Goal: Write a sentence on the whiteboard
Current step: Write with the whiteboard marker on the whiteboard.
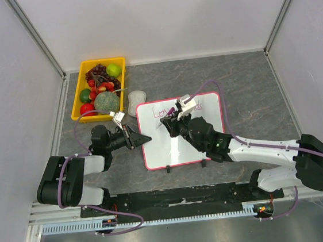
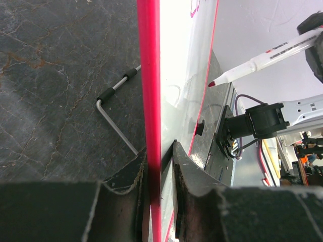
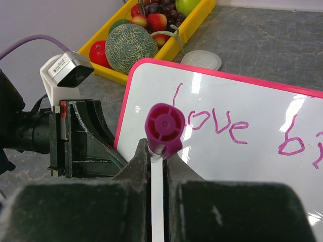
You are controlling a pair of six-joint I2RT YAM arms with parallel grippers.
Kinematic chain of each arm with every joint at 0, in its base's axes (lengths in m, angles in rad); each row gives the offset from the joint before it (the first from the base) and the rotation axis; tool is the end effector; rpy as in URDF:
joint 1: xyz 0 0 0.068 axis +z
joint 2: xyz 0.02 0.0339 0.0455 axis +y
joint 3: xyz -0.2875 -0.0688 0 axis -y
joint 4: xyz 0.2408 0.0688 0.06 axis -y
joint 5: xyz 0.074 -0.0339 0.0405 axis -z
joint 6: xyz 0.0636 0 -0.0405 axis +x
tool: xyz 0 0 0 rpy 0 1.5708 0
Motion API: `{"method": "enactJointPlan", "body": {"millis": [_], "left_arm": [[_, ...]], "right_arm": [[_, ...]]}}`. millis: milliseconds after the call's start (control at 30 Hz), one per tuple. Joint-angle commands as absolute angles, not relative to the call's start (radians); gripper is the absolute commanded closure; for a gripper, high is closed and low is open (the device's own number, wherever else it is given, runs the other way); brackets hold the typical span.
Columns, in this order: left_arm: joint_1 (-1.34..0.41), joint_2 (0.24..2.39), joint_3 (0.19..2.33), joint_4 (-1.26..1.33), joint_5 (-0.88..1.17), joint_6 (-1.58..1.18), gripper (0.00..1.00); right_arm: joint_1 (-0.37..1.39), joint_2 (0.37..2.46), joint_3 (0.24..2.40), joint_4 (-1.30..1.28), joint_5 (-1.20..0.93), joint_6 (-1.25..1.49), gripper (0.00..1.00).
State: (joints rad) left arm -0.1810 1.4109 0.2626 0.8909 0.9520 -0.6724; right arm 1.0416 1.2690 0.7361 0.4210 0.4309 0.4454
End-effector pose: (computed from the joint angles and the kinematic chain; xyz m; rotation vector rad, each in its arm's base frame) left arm 0.2218 -0.0933 0.1741 0.2601 1.9508 -1.4418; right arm 0.1761 0.2485 0.3026 -0.1811 1.7200 0.7536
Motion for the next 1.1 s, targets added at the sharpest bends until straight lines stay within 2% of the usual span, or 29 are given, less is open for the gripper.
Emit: {"method": "enactJointPlan", "body": {"millis": [0,1067], "left_arm": [[-0.184,1.407,0.262,0.893,0.923,-0.615,0.98],[-0.183,1.407,0.261,0.893,0.923,-0.617,0.98]], "right_arm": [[1.052,1.296,0.778,0.5,0.482,0.456,1.0],[1.054,1.308,0.686,0.483,0.465,0.486,1.0]]}}
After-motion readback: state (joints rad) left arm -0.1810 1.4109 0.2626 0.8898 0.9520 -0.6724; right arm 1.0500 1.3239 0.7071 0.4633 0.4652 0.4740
